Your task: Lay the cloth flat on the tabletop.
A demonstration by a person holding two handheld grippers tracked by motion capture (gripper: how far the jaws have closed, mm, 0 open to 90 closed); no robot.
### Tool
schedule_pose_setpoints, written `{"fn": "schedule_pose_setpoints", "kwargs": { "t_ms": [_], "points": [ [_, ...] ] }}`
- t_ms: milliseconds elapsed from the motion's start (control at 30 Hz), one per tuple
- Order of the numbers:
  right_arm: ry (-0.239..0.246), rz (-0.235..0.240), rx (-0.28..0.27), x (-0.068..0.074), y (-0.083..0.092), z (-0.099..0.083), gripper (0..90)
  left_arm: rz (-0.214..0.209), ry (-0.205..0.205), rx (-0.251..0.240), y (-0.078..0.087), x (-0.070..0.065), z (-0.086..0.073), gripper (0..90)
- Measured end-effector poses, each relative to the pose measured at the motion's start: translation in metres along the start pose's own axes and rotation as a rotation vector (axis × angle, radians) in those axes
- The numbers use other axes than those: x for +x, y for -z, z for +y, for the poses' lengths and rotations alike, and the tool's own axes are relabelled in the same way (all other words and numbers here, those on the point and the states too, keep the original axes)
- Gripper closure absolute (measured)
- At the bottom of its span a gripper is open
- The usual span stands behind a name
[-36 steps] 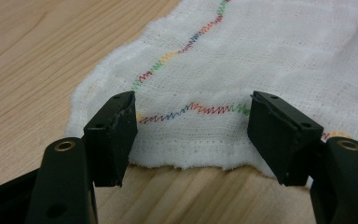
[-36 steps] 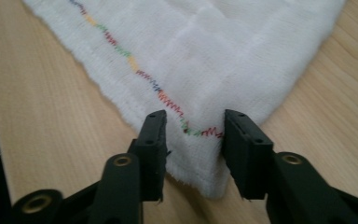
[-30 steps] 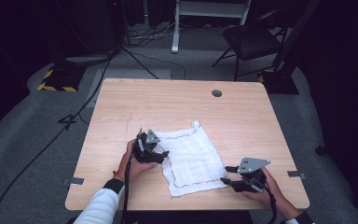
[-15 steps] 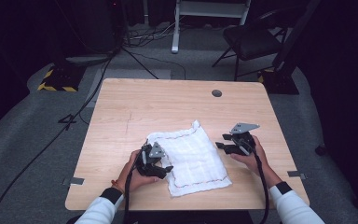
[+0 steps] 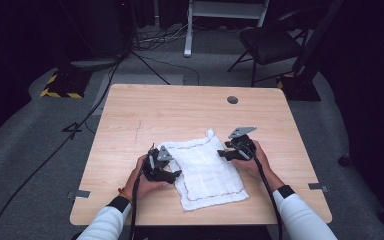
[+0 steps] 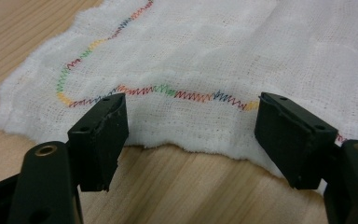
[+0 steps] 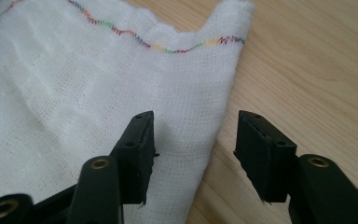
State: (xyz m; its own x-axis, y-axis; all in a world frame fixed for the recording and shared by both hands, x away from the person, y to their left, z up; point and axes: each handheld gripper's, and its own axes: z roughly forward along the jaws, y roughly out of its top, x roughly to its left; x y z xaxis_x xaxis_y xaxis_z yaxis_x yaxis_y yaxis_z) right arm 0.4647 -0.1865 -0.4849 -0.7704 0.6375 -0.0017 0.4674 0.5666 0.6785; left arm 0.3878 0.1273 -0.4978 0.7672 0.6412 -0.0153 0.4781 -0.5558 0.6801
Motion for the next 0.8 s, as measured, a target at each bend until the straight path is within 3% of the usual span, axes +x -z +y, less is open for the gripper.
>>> {"fn": "schedule_pose_setpoints", "kwargs": {
  "t_ms": [167,233,333,467,567,667,700,800],
  "points": [
    [0.011,0.012,0.005,0.003,-0.004,0.002,61.7,0.001,-0.002,0.001,0.0,0.0,0.0,25.6],
    [0.047,0.005,-0.005,0.008,-0.003,0.002,73.1,0.0,-0.002,0.001,0.0,0.0,0.0,25.6],
    [0.068,-0.009,-0.013,0.011,-0.001,0.001,76.3,0.004,-0.002,0.007,0.002,0.001,-0.001,25.3],
    [0.075,-0.029,0.004,0.013,0.005,-0.002,67.1,0.05,0.002,0.004,0.008,0.004,-0.002,24.2],
    [0.076,-0.038,-0.005,0.015,0.013,-0.004,56.2,0.107,-0.003,-0.028,0.014,0.012,-0.002,24.0],
    [0.079,-0.027,-0.03,0.018,0.021,-0.005,53.1,0.118,0.031,-0.032,0.016,0.019,-0.001,23.9],
    [0.094,-0.002,-0.058,0.026,0.031,-0.005,51.6,0.113,0.083,-0.061,0.018,0.027,-0.001,23.8],
    [0.116,0.021,-0.075,0.036,0.037,-0.006,50.6,0.144,0.095,-0.057,0.018,0.036,-0.001,23.8]
  ]
}}
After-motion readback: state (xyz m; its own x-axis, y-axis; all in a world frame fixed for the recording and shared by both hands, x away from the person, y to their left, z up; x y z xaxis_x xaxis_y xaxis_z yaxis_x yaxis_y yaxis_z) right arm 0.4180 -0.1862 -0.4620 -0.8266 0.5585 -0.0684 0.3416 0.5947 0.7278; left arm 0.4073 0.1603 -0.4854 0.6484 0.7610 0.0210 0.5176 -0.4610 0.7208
